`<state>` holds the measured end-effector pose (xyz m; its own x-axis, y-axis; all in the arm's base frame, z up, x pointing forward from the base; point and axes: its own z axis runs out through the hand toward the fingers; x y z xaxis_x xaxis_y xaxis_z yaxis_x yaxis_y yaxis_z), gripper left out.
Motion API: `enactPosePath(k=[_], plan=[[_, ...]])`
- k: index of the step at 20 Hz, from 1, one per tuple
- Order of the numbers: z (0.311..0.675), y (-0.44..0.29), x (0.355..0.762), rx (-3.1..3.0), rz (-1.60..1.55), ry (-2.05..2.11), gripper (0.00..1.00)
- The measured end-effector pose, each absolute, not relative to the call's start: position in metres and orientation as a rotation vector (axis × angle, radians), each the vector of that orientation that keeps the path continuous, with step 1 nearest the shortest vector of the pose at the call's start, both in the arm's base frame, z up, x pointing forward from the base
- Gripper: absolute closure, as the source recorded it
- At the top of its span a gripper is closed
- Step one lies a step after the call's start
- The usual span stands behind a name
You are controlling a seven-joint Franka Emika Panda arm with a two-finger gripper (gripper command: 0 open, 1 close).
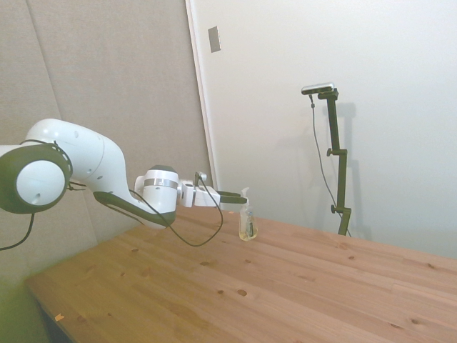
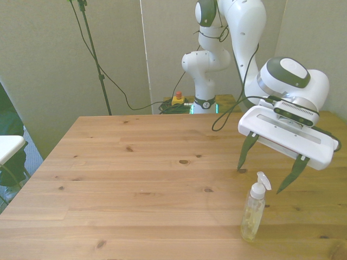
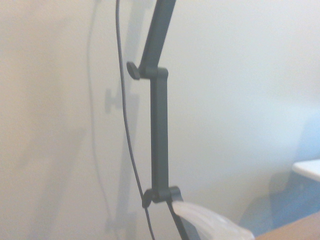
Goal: Stand the sanitizer
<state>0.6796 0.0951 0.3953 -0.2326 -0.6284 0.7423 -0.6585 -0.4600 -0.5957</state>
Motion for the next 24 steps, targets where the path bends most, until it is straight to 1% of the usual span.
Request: enactPosePath(k=[3,6,8,13,18,24], plan=[[0.421,0.095,0.653,2.015,1.751,-1.692,0.00],[0.443,0.094,0.628,2.150,1.564,-1.726,0.00],[0.450,0.089,0.612,2.223,1.427,-1.730,0.00],[0.450,0.082,0.570,2.400,1.096,-1.683,0.00],[0.441,0.078,0.529,2.577,0.765,-1.599,0.00],[0.431,0.066,0.492,2.735,0.303,-1.421,0.00]])
